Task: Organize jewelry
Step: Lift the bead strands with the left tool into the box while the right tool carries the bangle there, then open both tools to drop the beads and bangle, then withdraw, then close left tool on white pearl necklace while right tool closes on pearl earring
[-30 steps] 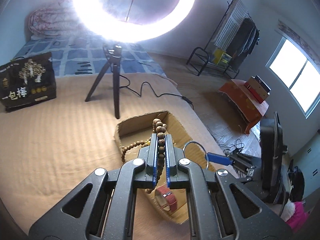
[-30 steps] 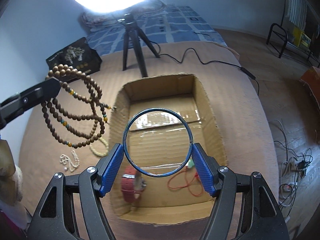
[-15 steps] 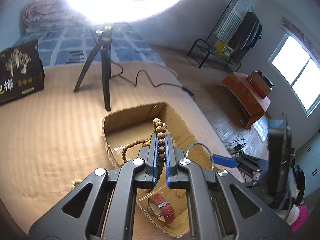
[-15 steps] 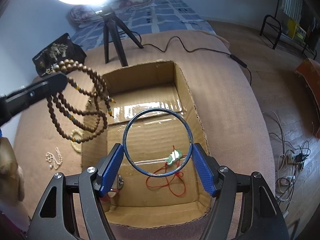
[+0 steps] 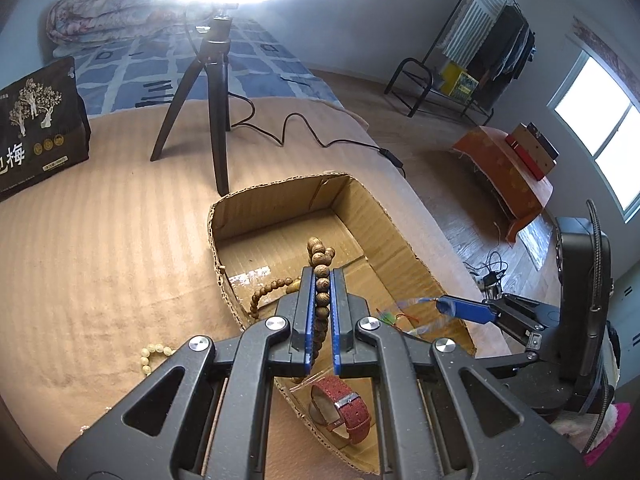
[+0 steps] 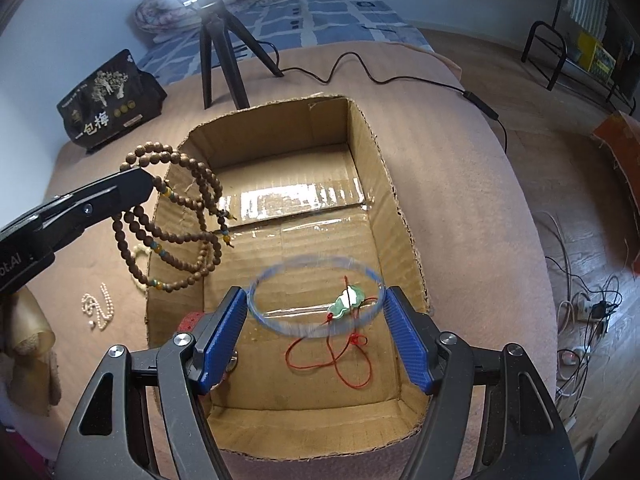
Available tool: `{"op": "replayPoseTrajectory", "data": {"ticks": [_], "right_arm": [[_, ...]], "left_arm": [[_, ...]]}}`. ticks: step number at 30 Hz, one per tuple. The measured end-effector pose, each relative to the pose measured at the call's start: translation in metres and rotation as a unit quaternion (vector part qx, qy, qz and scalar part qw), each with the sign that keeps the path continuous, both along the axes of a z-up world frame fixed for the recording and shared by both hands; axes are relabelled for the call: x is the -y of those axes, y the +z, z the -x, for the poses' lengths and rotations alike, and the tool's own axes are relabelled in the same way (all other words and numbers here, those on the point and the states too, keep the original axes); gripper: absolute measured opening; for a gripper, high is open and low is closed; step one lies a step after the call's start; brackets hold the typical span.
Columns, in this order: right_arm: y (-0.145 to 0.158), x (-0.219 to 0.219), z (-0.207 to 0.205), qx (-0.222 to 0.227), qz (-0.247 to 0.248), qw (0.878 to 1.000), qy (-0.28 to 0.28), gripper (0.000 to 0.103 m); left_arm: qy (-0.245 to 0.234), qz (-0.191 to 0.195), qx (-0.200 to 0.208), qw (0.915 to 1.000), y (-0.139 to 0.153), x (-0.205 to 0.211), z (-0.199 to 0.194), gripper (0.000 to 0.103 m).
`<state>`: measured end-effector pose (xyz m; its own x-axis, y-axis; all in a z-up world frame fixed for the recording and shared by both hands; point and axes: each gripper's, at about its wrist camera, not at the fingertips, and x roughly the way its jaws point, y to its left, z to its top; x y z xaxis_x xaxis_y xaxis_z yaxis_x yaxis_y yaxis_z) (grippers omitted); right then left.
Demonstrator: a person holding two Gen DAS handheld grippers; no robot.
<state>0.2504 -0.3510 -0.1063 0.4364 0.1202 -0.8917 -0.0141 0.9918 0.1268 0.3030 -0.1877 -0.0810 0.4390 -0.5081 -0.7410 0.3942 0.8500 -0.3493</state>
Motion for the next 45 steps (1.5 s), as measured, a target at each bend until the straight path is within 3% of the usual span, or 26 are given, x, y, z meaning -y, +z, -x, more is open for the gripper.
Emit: {"op": "replayPoseTrajectory", "data": {"ticks": [3,6,24,36,45], "right_arm": [[0.001,-0.001,0.001,0.003,0.003,1.0,-0.002,0.07],[0.0,0.0,0.002,0.003,0.004,1.0,-0.006,0.07],[0.016,-0.02,0.014,0.039,0.018,0.999,0.011,0.07],[0.047,-0.057,0.026,0.121,0.019,0.991,0.047,0.071],[0.05,-0.089,0.022,0.106,0.008,0.991,0.078,0.071]], "left_arm": [[-0.004,-0.001,0.002,1.0,0.001,0.0,0.001,0.006],[-0.003,-0.007,0.007,0.9999,0.004,-0.001,0.003,0.024],[0.012,-0.029,0.022,0.9993,0.018,-0.035,0.021,0.024],[0.022,-0.083,0.05,0.9951,0.03,-0.102,0.043,0.024],[0.05,-0.083,0.018,0.9951,0.012,-0.162,0.055,0.024]]}}
